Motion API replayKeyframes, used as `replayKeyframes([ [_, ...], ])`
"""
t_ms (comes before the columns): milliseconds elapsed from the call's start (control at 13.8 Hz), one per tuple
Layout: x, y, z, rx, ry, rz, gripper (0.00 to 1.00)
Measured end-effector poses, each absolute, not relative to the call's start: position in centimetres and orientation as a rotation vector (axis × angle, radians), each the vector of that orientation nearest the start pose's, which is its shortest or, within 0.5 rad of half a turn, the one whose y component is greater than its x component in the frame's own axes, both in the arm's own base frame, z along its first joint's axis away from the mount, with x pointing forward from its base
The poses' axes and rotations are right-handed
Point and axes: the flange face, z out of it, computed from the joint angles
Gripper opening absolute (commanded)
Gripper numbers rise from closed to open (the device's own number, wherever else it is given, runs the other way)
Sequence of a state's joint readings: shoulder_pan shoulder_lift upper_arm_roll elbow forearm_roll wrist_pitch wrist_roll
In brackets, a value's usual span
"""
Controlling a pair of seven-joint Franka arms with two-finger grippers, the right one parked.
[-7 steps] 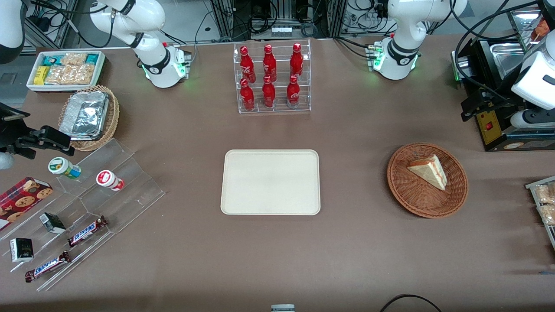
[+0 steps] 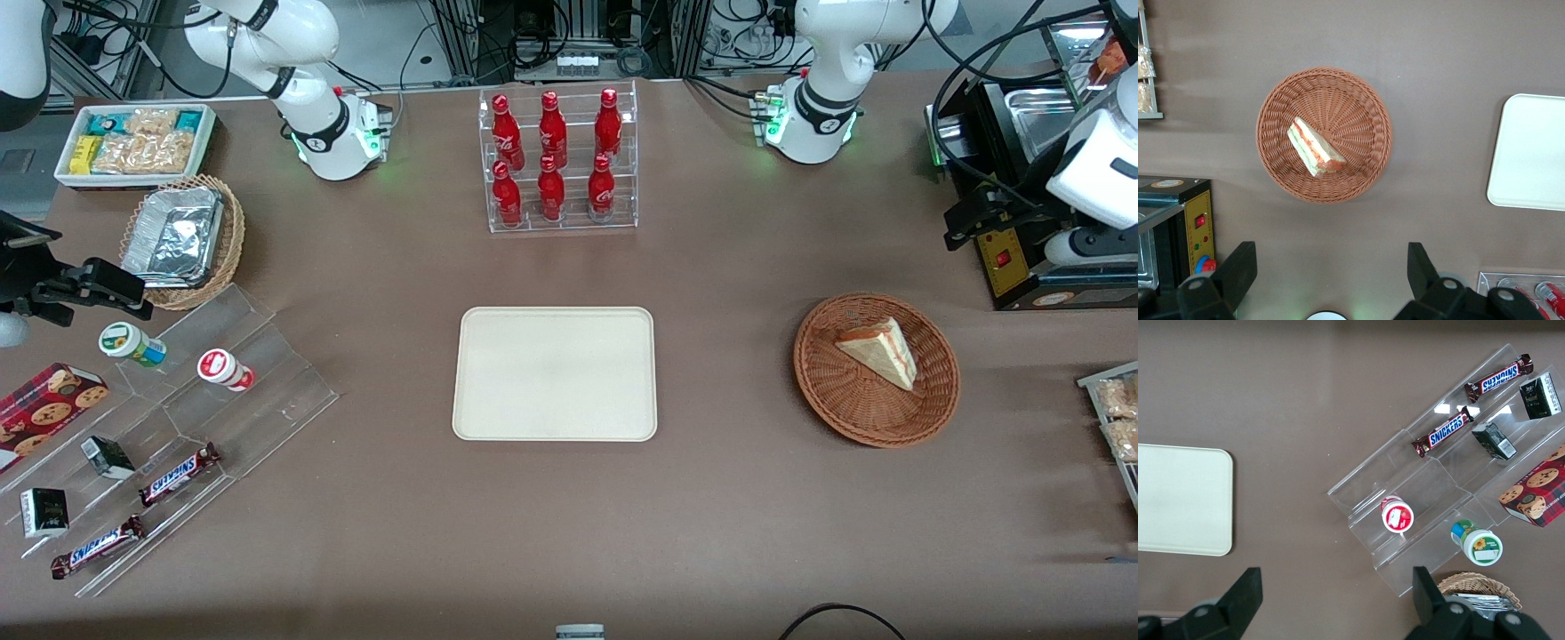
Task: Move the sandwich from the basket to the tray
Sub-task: 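Move the open left gripper over the sandwich in the wicker basket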
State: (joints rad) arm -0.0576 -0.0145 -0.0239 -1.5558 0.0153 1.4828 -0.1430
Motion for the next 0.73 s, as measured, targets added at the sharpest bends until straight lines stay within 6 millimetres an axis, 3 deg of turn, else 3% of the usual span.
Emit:
replayKeyframes([
  [290, 56.7, -3.7, 57.6, -3.112, -0.118, 0.142, 1.00],
  [435, 57.8, -2.1, 53.9, -3.114, -0.167, 0.114, 1.00],
  [581, 58.0, -0.4, 49.4, -3.109, -0.266, 0.093, 1.00],
  [726, 57.7, -0.1, 45.2, -3.100, -0.377, 0.059, 1.00],
])
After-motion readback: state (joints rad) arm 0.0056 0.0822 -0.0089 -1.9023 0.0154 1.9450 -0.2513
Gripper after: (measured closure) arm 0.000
